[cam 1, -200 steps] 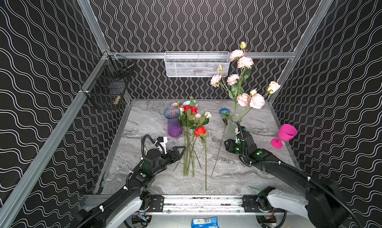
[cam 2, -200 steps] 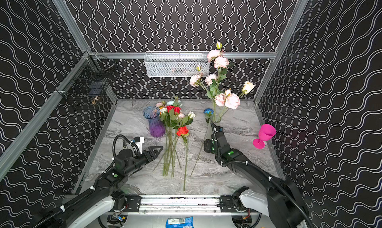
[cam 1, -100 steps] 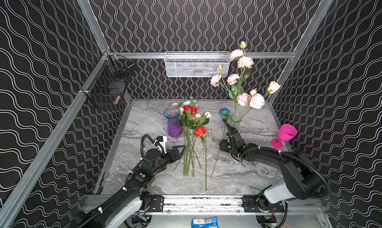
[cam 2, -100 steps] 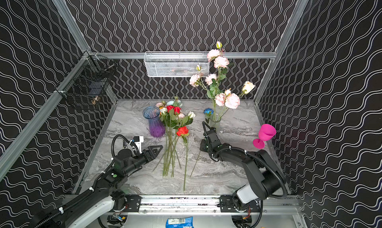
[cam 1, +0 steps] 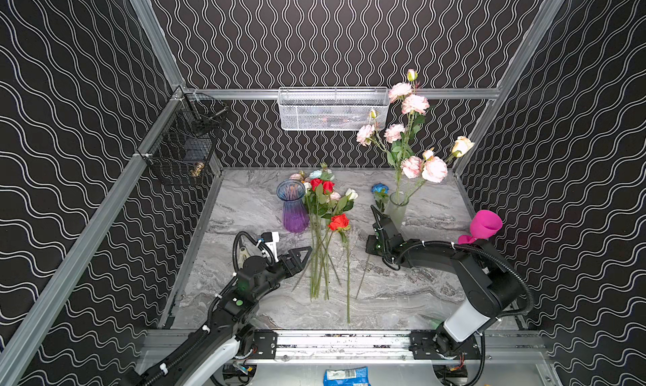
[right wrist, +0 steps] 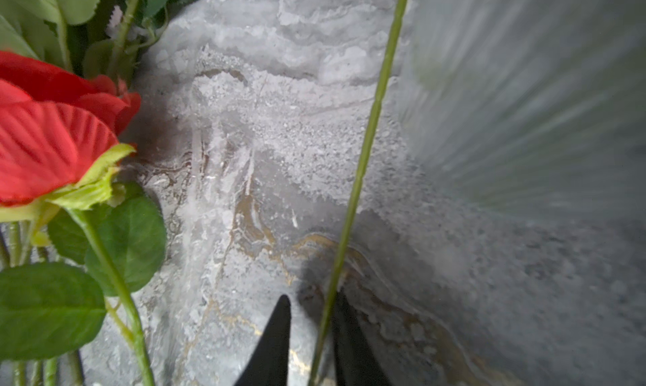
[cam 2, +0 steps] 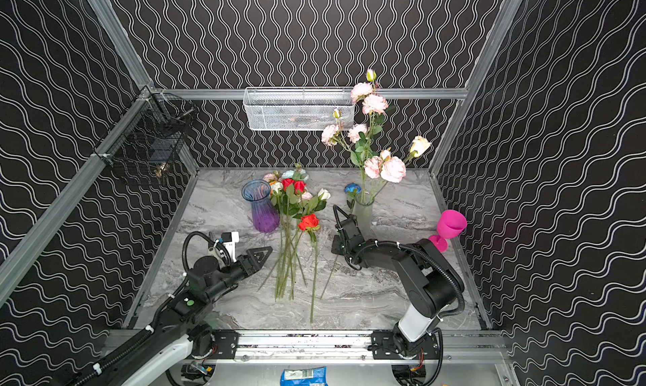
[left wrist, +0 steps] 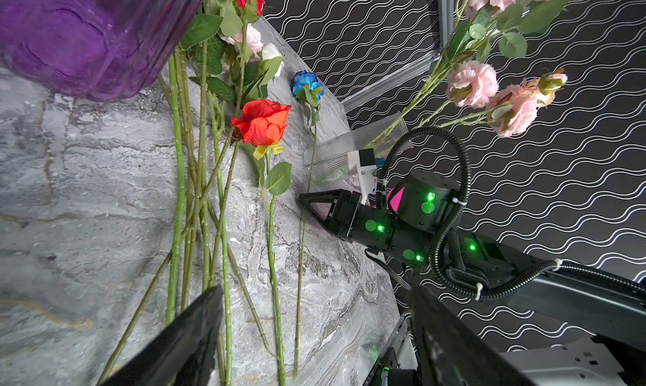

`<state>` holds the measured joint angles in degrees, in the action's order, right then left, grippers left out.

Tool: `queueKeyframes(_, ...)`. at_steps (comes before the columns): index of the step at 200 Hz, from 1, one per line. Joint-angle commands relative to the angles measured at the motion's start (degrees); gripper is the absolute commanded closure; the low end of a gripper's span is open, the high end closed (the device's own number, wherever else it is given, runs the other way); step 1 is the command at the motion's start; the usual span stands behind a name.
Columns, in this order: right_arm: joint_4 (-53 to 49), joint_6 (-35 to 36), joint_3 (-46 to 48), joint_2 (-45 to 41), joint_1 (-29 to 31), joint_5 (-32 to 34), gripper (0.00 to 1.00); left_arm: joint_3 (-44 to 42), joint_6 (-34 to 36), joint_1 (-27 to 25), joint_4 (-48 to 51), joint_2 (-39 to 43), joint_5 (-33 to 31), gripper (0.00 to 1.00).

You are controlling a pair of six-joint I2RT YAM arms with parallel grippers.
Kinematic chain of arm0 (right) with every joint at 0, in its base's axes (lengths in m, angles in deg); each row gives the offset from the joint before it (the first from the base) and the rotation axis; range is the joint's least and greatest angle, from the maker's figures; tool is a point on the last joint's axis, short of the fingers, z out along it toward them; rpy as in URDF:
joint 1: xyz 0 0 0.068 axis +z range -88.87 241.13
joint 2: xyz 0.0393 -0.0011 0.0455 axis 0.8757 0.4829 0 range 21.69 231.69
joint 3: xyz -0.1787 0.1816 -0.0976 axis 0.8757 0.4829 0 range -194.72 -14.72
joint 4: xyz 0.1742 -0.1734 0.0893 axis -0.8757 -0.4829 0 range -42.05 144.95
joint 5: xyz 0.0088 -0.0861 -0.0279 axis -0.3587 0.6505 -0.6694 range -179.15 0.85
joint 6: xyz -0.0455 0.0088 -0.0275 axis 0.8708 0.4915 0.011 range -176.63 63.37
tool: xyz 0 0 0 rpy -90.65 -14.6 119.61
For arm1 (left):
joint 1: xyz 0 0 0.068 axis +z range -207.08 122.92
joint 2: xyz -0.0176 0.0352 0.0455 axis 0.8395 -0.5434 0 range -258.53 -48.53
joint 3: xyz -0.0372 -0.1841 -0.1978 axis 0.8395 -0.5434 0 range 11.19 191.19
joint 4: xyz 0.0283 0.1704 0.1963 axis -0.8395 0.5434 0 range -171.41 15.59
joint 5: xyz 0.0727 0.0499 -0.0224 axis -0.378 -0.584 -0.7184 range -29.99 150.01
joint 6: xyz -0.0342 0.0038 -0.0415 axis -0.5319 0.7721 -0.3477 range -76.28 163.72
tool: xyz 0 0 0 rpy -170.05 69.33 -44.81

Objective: Arrange the flowers into the vase

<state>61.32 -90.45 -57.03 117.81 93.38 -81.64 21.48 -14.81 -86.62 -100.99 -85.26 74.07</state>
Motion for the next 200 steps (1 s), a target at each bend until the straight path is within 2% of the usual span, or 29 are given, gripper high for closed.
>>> queueKeyframes(1, -0.3, -0.5, -0.4, 0.4, 0.1, 2.2, 0.86, 0.3, 0.2, 0.0, -0.5, 0.4, -0.4, 0.14)
queueKeyframes(50, -1.8, 1.2, 0.0, -1.8, 0.8, 4.6, 0.99, -0.2, 0.0, 0.0, 1.1, 3.0, -1.0, 0.13)
queueKeyframes(97, -3.5, 3.0, -0.1, -6.1, 3.1, 7.1, 1.0, 0.5, 0.5, 0.0, 1.9, 3.3, -1.7, 0.13)
queueKeyframes(129, -4.6, 3.8, -1.2, -10.5, 4.7, 8.4, 1.0, 1.0, 0.5, -0.1, 1.6, 2.9, 0.3, 0.13)
queueKeyframes(154, -5.3, 4.6, -1.3, -14.5, 5.5, 8.5, 1.0, -0.9, -1.9, -0.1, -1.2, 3.9, -2.0, 0.13)
queueKeyframes(173, -4.1, 5.7, -0.7, -18.2, 6.7, 7.6, 1.0, 0.1, -1.9, 0.0, 2.2, 6.0, -3.7, 0.12)
queueKeyframes(200, -1.9, 9.6, -0.9, -23.7, 10.0, 9.6, 1.0, 2.0, -0.9, 0.0, 8.8, 10.7, -5.7, 0.1)
